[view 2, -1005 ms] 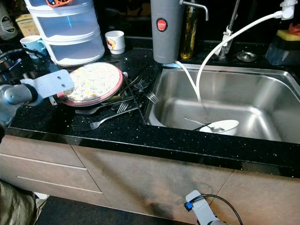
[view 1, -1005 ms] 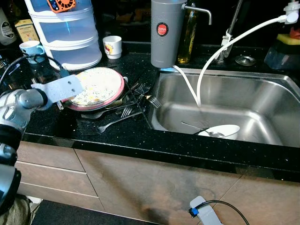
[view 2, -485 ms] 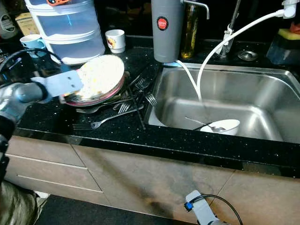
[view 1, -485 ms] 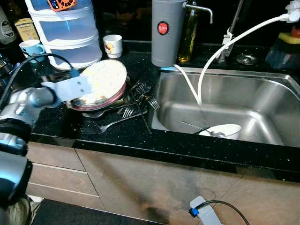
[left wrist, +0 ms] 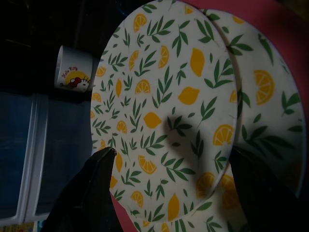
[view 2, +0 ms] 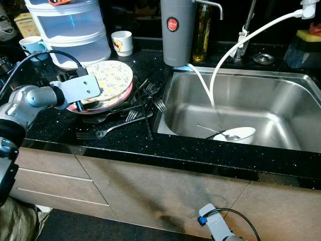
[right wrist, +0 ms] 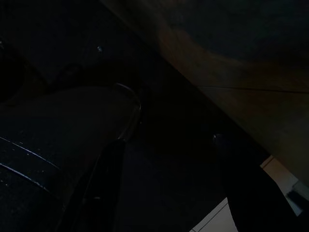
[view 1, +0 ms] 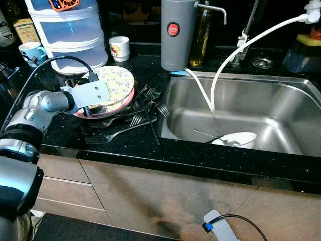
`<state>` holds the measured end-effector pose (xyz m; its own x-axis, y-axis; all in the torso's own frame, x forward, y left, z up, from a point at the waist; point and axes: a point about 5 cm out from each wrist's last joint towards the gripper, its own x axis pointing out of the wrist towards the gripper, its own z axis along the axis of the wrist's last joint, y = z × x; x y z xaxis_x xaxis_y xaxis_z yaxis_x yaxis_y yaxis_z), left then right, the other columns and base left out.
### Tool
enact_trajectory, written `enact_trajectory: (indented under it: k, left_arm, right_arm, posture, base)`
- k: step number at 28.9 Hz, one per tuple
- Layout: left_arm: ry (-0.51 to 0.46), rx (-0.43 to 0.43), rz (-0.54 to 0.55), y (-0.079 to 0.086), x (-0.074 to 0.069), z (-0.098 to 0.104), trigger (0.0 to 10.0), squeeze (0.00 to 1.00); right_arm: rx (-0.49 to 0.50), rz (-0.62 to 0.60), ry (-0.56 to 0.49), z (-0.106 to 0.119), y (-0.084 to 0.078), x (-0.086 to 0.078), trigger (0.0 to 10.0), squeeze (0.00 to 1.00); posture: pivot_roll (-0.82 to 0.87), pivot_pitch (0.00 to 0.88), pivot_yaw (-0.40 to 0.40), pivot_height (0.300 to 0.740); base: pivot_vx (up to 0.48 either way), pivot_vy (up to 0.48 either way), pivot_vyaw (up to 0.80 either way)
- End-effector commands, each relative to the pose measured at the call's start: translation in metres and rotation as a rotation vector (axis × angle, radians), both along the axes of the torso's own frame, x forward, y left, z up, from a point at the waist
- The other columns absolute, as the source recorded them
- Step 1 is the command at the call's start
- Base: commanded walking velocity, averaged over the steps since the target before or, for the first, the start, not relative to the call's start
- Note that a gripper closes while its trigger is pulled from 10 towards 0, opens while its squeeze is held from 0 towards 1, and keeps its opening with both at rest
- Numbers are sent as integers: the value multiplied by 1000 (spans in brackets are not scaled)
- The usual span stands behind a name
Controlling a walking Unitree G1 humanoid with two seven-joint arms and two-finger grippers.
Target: Kitchen organization
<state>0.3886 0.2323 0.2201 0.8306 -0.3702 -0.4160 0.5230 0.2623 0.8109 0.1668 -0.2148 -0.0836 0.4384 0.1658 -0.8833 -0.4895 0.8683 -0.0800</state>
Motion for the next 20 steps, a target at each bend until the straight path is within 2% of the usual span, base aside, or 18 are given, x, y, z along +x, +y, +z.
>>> enact_trajectory:
  k: [1, 6, 7, 8, 9, 10, 18, 20]
  left_arm:
    - [75, 58, -3, 0, -2, -16, 10000, 0]
    - [50, 111, 70, 12, -1, -15, 10000, 0]
    - [46, 129, 82, 14, -1, -16, 7843, 0]
    - [43, 140, 93, 16, -2, -17, 3451, 0]
    - [42, 146, 98, 17, -2, -18, 3451, 0]
    - [31, 144, 107, 18, -2, -18, 0, 0]
    - [-77, 187, 158, 24, 0, -15, 0, 0]
    - [-121, 224, 187, 29, 0, -18, 0, 0]
  right_arm:
    - [-5, 13, -3, 0, 0, -1, 10000, 0]
    - [-7, 12, -5, 0, 0, 0, 10000, 0]
    - [-7, 11, -6, 0, 1, 0, 10000, 0]
    - [-7, 11, -7, 0, 1, 0, 10000, 0]
    - [-7, 11, -7, 0, 1, 0, 10000, 0]
    - [-7, 10, -8, 0, 1, 0, 10000, 0]
    - [-8, 5, -13, 0, 0, 1, 10000, 0]
    - [-9, 4, -14, 1, 0, 1, 10000, 0]
  posture:
    - [-46, 24, 13, 740]
    - [-44, 24, 12, 740]
    - [-45, 23, 14, 740]
    - [-45, 23, 14, 740]
    - [-45, 23, 14, 740]
    - [-47, 22, 13, 740]
    - [-52, 23, 13, 740]
    - [-52, 24, 13, 740]
  base:
    - [0, 0, 0]
    - [0, 0, 0]
    - [0, 0, 0]
    - [0, 0, 0]
    - [0, 0, 0]
    - [0, 0, 0]
    - [0, 0, 0]
    - [0, 0, 0]
